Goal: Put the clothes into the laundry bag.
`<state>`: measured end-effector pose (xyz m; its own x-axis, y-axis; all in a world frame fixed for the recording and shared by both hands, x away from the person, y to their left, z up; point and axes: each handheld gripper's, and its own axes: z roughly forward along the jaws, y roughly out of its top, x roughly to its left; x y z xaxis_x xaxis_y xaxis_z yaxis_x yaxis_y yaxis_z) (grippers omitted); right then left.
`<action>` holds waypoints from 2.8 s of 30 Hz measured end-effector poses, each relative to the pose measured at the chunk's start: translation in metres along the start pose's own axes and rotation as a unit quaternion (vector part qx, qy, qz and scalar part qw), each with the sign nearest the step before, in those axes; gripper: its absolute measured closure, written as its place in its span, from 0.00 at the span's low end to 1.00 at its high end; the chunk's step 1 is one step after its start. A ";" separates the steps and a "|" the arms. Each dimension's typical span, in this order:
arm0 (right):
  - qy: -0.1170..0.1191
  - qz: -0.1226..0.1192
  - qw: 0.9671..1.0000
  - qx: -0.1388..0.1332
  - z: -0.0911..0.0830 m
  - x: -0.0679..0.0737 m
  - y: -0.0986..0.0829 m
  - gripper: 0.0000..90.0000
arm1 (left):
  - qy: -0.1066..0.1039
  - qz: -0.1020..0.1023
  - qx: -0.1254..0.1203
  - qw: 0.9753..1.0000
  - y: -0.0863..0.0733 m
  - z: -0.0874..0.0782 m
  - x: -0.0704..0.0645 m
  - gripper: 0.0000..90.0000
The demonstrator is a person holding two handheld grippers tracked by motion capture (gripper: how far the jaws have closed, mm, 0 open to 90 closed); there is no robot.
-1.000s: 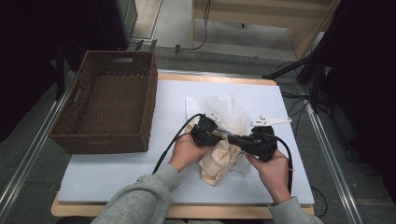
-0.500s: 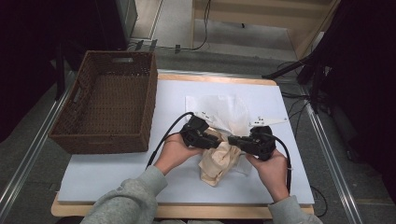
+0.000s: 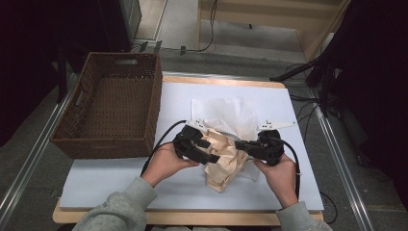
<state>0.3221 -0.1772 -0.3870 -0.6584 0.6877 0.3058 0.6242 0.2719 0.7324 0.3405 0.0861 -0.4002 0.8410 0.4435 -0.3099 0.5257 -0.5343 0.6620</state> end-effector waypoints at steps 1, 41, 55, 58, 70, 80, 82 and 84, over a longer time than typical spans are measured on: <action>0.000 0.000 1.000 0.000 0.000 0.000 0.000 0.99 | 0.008 0.003 -0.001 1.000 -0.002 -0.002 0.000 0.34; 0.005 -0.001 1.000 -0.010 -0.006 0.002 0.005 0.99 | 0.090 -0.072 -0.012 0.993 -0.055 0.020 0.053 1.00; -0.004 0.000 1.000 -0.010 -0.010 0.004 0.001 0.98 | 0.081 -0.027 -0.056 0.995 -0.019 0.015 0.031 1.00; -0.004 0.002 1.000 -0.011 -0.009 0.004 0.001 0.98 | 0.072 -0.010 -0.048 0.996 -0.012 0.012 0.021 1.00; -0.007 0.004 1.000 -0.010 -0.007 0.003 0.002 0.98 | 0.053 0.015 -0.050 0.997 0.018 0.035 0.002 1.00; -0.010 0.009 1.000 -0.016 -0.010 0.002 0.002 0.98 | 0.064 0.031 -0.023 0.997 0.033 0.067 -0.006 1.00; -0.010 0.009 1.000 -0.019 -0.011 0.002 0.002 0.98 | 0.066 0.031 -0.019 0.997 0.034 0.070 -0.005 1.00; -0.007 0.011 1.000 -0.022 -0.012 0.002 0.003 0.98 | 0.065 0.027 -0.015 0.997 0.036 0.074 -0.005 1.00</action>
<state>0.3171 -0.1830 -0.3769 -0.6381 0.7030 0.3141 0.6195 0.2264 0.7517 0.3646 0.0119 -0.4254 0.8434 0.5052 -0.1827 0.4739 -0.5394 0.6961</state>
